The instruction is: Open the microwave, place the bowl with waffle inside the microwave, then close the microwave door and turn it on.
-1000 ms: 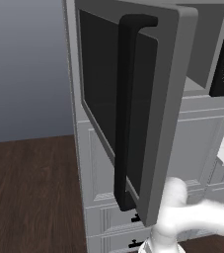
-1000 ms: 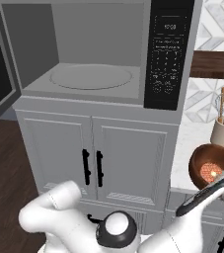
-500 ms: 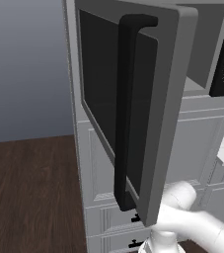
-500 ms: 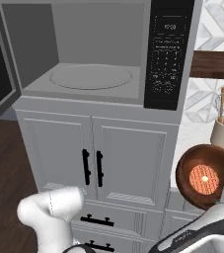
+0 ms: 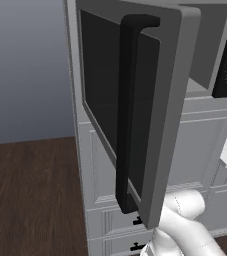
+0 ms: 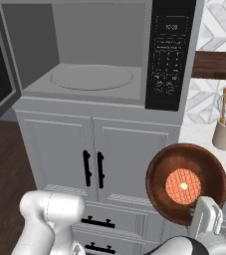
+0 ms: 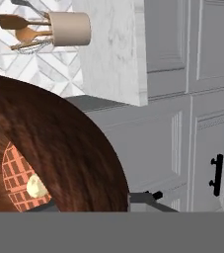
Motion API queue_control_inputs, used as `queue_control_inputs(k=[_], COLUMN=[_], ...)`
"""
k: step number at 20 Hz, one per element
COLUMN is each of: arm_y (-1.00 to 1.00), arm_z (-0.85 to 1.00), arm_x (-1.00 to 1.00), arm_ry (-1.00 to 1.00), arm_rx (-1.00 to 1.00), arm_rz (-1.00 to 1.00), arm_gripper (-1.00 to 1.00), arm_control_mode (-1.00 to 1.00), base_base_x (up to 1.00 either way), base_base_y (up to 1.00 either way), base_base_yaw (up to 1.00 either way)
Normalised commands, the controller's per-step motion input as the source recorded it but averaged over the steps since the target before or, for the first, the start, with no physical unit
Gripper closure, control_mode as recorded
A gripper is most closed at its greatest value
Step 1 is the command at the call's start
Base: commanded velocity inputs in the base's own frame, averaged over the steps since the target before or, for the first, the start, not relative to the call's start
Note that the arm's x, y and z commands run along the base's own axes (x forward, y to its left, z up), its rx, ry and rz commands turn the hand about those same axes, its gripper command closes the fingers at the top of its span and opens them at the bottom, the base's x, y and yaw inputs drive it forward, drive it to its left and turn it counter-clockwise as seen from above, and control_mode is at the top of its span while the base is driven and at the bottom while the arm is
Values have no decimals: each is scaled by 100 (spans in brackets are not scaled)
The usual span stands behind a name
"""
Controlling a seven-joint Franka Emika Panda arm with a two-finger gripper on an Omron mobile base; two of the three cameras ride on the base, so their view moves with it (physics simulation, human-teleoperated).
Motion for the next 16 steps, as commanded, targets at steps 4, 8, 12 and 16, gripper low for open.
queue_control_inputs(k=[4, 8, 12, 16], arm_y=[100, 100, 100, 100], arm_z=[67, 84, 89, 90], arm_x=[0, 0, 0, 14], arm_ry=[-1, -1, 0, 0], arm_rx=[-7, -3, -5, -6], arm_rz=[0, 0, 0, 0], arm_gripper=[100, 100, 100, 100], arm_control_mode=[-100, -100, -100, -100], base_base_x=[0, 0, 0, 0], base_base_y=[0, 0, 0, 0], base_base_yaw=[0, 0, 0, 0])
